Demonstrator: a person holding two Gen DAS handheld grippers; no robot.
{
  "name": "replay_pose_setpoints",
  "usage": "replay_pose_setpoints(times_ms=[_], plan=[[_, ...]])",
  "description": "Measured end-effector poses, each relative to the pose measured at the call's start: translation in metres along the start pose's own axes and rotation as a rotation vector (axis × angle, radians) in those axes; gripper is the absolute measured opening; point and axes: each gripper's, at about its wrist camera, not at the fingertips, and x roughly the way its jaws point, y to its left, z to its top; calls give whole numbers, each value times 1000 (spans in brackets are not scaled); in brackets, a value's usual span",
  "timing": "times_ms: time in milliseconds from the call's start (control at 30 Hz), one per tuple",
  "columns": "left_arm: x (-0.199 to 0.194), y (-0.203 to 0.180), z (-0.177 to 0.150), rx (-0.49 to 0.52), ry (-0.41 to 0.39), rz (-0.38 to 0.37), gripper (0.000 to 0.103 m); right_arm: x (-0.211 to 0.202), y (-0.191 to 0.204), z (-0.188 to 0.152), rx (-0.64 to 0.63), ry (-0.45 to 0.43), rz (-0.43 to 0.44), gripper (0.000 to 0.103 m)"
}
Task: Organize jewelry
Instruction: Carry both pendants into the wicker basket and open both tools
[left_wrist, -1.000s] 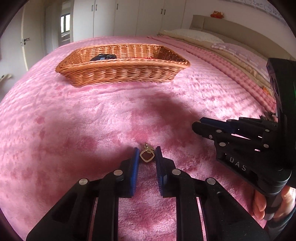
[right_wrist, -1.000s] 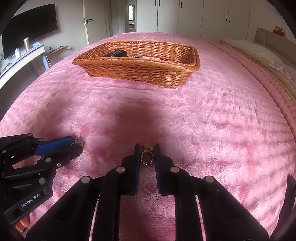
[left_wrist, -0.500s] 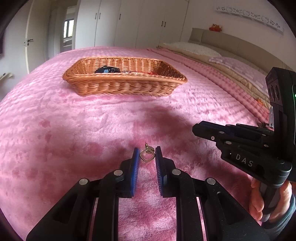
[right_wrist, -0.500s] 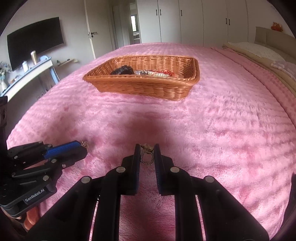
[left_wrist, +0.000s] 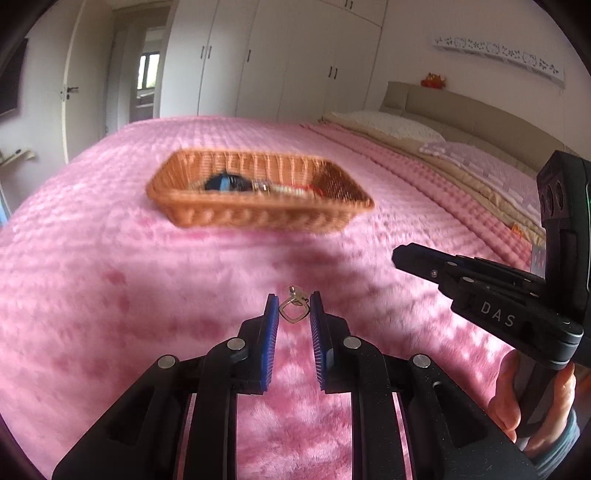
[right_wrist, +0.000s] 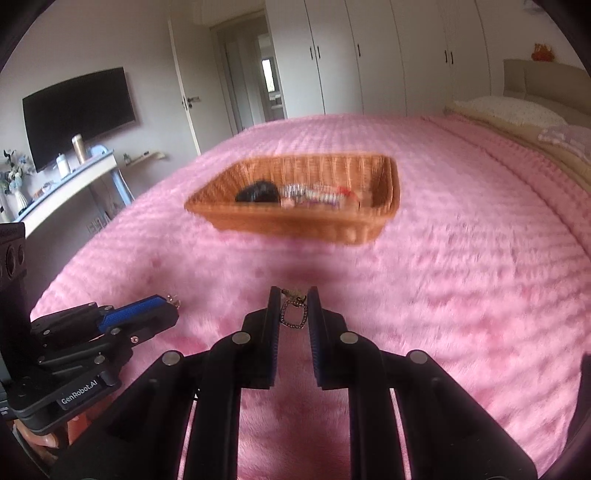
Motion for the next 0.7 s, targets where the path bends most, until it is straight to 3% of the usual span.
replay_pose_setpoints(times_ms=[167,333,467,700], plan=[[-12,6,41,30,-56,25,16,-2,-1,38,-10,-60,-11,13],[-7,28,93,23,-116,28,16,25,-9,92,-1,-80,-8,13],[13,44,128,-10,-137,14,16,65,-17,129,29,-41,12,13],[82,76,170,-71,-116,10,16,147,-26,159,68,90,34,13]])
